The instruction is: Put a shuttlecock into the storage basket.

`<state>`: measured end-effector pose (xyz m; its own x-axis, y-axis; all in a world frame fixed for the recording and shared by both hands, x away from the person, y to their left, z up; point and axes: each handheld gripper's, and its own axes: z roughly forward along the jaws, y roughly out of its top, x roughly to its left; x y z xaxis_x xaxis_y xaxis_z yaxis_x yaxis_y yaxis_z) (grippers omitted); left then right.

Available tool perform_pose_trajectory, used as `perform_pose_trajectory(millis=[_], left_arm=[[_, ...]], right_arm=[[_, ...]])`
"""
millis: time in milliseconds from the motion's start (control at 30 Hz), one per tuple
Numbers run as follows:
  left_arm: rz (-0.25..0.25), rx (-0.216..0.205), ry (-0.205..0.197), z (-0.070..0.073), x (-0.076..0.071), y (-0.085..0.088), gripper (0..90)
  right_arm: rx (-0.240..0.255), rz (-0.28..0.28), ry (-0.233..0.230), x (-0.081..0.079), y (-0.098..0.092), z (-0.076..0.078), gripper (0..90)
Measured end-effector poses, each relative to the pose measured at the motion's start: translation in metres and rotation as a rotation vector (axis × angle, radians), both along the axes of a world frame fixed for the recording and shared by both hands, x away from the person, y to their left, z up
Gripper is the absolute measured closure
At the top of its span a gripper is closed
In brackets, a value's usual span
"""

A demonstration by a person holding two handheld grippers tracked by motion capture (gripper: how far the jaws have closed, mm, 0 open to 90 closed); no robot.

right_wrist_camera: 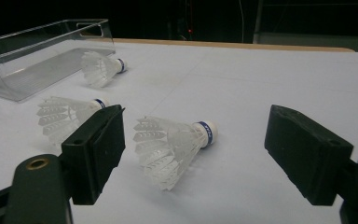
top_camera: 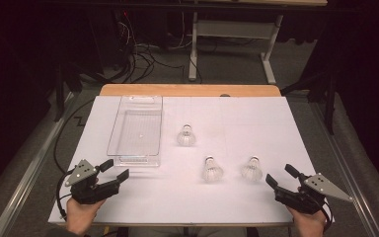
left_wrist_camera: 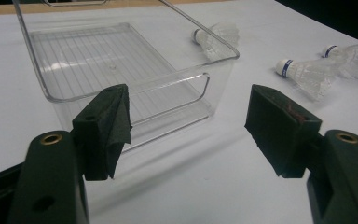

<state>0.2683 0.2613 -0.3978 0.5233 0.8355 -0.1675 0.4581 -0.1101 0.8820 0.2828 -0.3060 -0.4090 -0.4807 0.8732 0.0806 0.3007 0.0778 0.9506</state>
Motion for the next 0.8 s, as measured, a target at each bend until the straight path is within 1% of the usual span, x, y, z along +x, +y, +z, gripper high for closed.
perform_pose_trajectory(millis=[200,500,800], left_arm=[[-0.011,-0.011,0.002,0.002,0.003,-0.004,31.4],[-0.054,-0.009,-0.005,0.006,0.01,-0.021,31.3],[-0.079,-0.015,-0.003,0.009,0.016,-0.035,31.1]], right_arm=[[-0.001,0.0,-0.003,0.0,0.0,0.0,20.8],[0.0,0.009,-0.002,0.0,0.001,0.0,20.8],[0.002,0.013,-0.001,0.001,0.001,0.0,20.7]])
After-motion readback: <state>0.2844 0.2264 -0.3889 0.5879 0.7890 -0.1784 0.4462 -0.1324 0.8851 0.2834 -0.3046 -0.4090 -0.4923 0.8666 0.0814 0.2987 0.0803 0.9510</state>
